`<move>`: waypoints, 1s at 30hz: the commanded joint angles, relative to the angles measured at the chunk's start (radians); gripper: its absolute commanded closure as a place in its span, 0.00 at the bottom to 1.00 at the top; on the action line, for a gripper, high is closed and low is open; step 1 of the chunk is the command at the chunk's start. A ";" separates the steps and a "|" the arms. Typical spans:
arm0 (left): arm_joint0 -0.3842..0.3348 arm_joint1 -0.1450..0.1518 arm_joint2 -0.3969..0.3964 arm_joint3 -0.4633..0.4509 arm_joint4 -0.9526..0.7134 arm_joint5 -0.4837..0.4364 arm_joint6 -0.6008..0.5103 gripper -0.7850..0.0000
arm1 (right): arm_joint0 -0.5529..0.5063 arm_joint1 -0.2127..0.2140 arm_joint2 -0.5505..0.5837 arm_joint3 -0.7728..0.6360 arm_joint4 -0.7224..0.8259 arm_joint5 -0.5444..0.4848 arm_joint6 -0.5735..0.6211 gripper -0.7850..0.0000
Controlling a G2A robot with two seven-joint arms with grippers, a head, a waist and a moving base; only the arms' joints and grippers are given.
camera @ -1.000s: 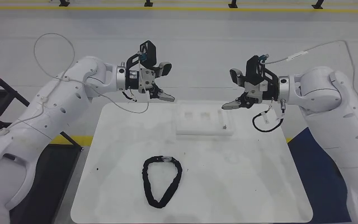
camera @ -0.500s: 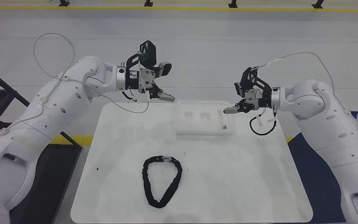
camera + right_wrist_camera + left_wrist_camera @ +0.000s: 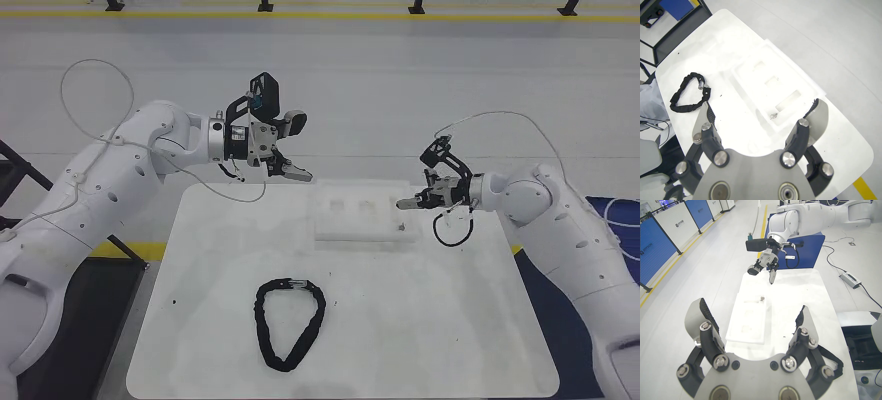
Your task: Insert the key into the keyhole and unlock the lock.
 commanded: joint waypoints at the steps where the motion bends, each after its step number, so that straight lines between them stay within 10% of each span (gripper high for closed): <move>1: 0.000 0.000 0.000 0.000 0.000 0.000 0.000 0.00 | 0.002 -0.012 -0.014 0.022 0.021 0.053 0.009 0.00; 20: 0.000 0.000 0.000 0.000 0.000 0.000 0.000 0.00 | 0.088 -0.152 -0.145 0.306 0.167 0.330 0.162 0.00; 30: 0.000 0.000 0.000 0.000 0.000 0.000 0.000 0.00 | 0.090 -0.157 -0.150 0.314 0.162 0.338 0.162 0.00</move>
